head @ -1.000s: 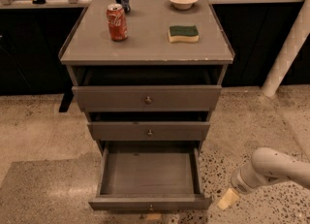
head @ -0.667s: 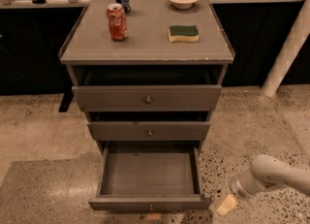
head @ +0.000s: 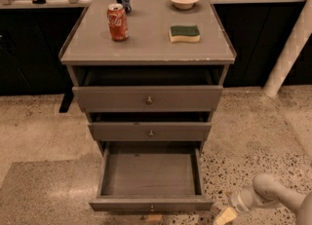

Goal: Close bottom drawer

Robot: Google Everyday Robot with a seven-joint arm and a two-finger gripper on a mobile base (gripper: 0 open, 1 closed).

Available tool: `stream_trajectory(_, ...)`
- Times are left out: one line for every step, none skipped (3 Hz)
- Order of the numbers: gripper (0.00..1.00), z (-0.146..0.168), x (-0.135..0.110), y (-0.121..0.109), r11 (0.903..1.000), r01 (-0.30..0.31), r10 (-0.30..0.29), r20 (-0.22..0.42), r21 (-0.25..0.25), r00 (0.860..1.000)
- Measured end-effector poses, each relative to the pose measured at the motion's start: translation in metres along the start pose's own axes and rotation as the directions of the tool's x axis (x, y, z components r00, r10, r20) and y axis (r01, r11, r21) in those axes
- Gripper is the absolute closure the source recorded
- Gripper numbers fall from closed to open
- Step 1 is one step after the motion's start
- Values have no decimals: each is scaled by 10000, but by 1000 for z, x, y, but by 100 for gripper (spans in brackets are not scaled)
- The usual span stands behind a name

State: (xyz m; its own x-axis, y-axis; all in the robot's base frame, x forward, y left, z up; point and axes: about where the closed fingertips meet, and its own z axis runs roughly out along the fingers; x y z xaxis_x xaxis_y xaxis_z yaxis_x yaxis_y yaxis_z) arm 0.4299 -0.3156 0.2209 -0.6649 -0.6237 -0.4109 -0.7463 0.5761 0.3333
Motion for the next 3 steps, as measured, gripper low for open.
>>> stream_trajectory(0,5,8,-1,9998,-149,150,58,-135,9999)
stream_trajectory(0,16,16,8,9996,246,-253,-539,-136,9982)
stream_trajectory(0,42,25,24,9946,738,-838,-1441,-734,9860)
